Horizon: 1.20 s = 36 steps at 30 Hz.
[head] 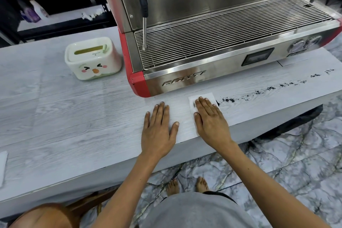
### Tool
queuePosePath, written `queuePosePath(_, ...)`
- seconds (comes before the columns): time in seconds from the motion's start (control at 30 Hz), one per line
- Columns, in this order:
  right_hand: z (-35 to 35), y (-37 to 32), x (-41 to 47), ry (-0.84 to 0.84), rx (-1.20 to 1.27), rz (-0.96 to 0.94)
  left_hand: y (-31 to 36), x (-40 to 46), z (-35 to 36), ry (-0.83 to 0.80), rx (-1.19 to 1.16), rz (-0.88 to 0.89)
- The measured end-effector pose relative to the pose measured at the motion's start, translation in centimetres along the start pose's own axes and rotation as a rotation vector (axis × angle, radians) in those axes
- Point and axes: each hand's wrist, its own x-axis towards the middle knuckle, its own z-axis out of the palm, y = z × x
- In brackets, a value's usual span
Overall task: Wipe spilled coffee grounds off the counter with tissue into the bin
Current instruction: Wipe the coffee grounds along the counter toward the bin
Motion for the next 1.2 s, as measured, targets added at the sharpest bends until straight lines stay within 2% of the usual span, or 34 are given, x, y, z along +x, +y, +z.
queuePosePath(0.3,-0.3,0.5,1.0,-0.036,0.036,-0.067,0.2,0.0,0.0,0.011,0.011,0.004)
queuePosePath(0.6,-0.6,1.7,0.1,0.003,0.024,0.003,0.2,0.0,0.0,-0.003,0.024,-0.003)
queuePosePath(0.8,-0.6,0.6,-0.1,-0.038,0.054,-0.062,0.3,0.1,0.1,0.0,0.03,-0.004)
queuePosePath(1.2,-1.0,2.6,-0.2,-0.006,0.026,0.026,1.7,0.6,0.5,-0.022,0.018,-0.048)
